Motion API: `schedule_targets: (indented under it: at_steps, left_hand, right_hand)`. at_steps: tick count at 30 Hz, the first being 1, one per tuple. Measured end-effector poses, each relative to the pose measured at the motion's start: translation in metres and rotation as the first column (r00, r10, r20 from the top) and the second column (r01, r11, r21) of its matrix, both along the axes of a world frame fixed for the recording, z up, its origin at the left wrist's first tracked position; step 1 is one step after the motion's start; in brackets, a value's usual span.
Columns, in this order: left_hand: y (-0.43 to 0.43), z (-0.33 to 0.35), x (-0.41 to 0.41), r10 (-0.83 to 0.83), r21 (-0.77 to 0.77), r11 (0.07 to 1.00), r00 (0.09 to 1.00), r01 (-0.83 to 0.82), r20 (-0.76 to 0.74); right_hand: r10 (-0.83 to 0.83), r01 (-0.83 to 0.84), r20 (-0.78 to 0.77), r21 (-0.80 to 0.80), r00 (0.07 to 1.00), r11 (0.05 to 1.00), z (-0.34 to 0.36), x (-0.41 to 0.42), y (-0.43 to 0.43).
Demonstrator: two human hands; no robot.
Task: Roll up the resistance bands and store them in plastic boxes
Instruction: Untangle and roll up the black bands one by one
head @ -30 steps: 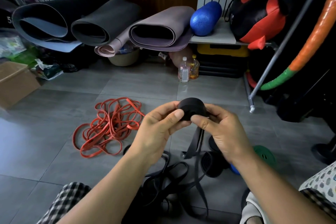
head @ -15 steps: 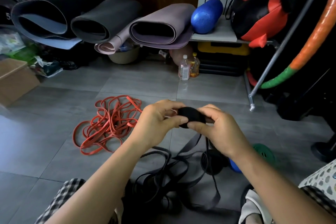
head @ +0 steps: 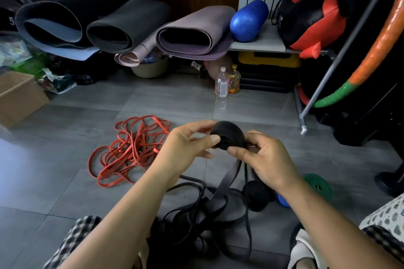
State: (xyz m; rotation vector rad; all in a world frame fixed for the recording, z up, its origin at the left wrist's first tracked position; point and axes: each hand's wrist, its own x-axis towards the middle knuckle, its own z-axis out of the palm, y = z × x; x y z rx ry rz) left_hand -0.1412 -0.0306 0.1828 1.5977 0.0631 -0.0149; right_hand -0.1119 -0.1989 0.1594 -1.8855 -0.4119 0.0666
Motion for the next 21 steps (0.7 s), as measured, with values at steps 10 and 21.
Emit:
schedule_targets:
  at_steps: [10, 21]
  left_hand:
    - [0.0, 0.006, -0.006, 0.021, -0.047, 0.999, 0.999, -0.02, 0.031]
    - [-0.011, -0.009, -0.003, -0.012, -0.254, 0.967, 0.997, -0.007, -0.073]
  right_hand:
    - [0.087, -0.062, -0.087, 0.261, 0.992, 0.963, 0.012, -0.003, 0.002]
    - [0.07, -0.017, -0.136, 0.352, 0.988, 0.936, 0.009, -0.005, 0.003]
